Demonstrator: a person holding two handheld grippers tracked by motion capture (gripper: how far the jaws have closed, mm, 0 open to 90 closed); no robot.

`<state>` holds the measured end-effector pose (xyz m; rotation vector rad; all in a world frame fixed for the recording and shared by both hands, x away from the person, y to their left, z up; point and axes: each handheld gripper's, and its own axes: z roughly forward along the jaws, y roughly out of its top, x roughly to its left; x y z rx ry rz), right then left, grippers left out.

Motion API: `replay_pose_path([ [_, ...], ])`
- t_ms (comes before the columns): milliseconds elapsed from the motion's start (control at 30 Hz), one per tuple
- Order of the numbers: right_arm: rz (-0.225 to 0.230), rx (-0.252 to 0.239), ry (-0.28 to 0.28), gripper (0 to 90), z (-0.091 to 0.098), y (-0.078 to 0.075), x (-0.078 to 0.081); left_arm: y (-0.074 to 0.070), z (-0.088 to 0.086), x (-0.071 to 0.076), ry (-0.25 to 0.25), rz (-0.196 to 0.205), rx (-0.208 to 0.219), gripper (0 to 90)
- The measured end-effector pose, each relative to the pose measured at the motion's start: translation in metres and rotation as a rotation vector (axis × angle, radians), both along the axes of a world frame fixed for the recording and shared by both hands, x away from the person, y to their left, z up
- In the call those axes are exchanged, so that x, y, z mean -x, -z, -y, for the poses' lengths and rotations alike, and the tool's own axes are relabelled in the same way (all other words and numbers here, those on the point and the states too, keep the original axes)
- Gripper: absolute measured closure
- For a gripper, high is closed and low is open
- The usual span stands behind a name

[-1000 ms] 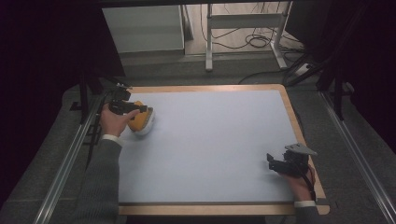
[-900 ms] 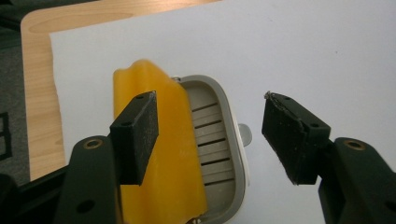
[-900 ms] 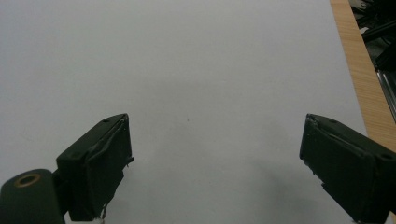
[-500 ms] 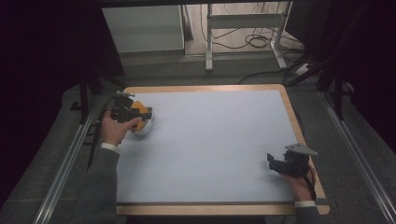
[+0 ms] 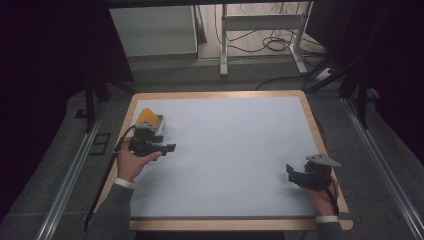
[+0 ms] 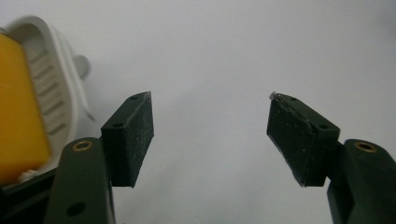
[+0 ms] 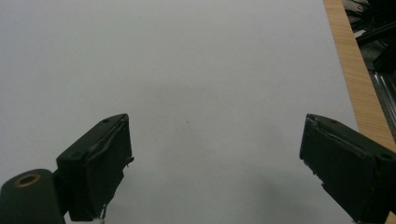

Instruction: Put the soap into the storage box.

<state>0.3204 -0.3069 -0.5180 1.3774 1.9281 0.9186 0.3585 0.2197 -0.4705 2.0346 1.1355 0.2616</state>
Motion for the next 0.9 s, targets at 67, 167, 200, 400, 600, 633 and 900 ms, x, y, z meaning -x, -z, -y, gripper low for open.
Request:
replay_pose_path([
  [67,0.000,-0.001,0.001,9.2,0.000,0.000,0.000,0.004,0.002,0.005,0.005,-0.003,-0.003,31.8],
  [167,-0.001,0.000,0.001,9.2,0.000,0.000,0.000,0.013,0.004,0.014,-0.001,-0.010,-0.003,31.8],
  [200,-0.001,0.000,0.000,9.2,0.000,0.000,0.000,0.016,0.004,0.017,-0.002,-0.011,0.008,31.7],
  [400,-0.001,0.001,0.000,9.2,-0.001,0.000,0.000,0.035,0.005,0.032,0.008,-0.040,0.028,30.9],
  [600,-0.001,0.003,-0.001,9.1,-0.001,0.000,0.000,0.043,0.004,0.039,0.011,-0.054,0.040,30.2],
  [633,-0.001,0.003,-0.001,9.2,-0.001,0.000,0.000,0.043,0.003,0.039,0.010,-0.053,0.039,30.1],
  [900,0.000,0.004,-0.002,9.1,-0.001,0.001,0.000,0.043,0.001,0.041,-0.007,-0.041,0.049,30.0],
])
